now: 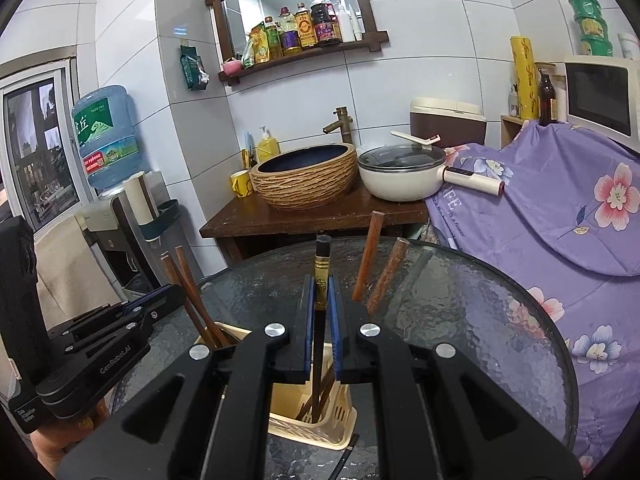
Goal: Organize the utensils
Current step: 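Lower both chopsticks into the basket and open both tools, then move both tools back down to the last steel spoon and black chopstick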
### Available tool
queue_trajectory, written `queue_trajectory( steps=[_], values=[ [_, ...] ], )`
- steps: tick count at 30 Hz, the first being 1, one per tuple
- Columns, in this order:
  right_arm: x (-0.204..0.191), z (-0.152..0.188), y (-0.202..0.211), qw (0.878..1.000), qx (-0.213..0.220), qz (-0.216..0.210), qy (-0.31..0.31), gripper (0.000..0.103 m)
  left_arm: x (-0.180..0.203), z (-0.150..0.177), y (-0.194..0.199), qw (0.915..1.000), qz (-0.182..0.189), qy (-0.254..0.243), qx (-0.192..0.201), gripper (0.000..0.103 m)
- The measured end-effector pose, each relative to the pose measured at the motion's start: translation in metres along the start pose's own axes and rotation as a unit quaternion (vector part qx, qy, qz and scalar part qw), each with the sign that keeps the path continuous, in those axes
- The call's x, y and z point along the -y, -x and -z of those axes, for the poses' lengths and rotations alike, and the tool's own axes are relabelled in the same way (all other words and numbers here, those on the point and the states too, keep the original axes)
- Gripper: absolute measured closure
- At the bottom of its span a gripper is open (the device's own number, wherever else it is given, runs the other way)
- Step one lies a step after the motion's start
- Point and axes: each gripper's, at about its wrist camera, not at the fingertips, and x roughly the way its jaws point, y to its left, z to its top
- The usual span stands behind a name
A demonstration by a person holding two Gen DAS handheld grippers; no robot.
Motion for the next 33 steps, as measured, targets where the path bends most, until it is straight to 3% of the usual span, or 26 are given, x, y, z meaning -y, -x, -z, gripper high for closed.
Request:
queue_trajectory(
  steps=[3, 5, 11, 16, 20, 27, 33],
  values=[
    [0.001, 0.001, 0.002, 1.000, 0.002, 0.007, 0.005, 0.087, 0.001, 0.002, 0.005, 1.0000, 0.003, 0.003, 0.006, 0.063],
    [0.001, 0.003, 0.009, 1.000, 0.014, 0.008, 0.010, 0.063, 0.001, 0.005, 0.013, 0.9999, 0.007, 0.004, 0.015, 0.056],
    [0.003, 0.011, 0.031, 0.999, 0.029, 0.003, 0.013, 0.061, 0.002, 0.019, 0.037, 0.9997, 0.007, 0.001, 0.025, 0.040],
    [0.007, 0.031, 0.047, 1.000, 0.012, -0.003, 0.009, 0.055, 0.001, 0.043, 0.057, 0.9998, 0.005, -0.008, 0.017, 0.023],
    [0.009, 0.064, 0.048, 0.999, -0.030, 0.003, 0.019, 0.054, -0.002, 0.072, 0.061, 0.9998, -0.001, -0.015, -0.016, 0.021],
    [0.021, 0.137, 0.044, 0.995, -0.088, 0.044, 0.019, 0.054, 0.005, 0.156, 0.049, 0.9918, 0.003, -0.018, -0.127, 0.023],
    [0.036, 0.188, 0.043, 0.988, -0.131, 0.076, 0.003, 0.054, 0.022, 0.199, 0.048, 0.9868, -0.002, -0.029, -0.160, 0.024]
  ],
)
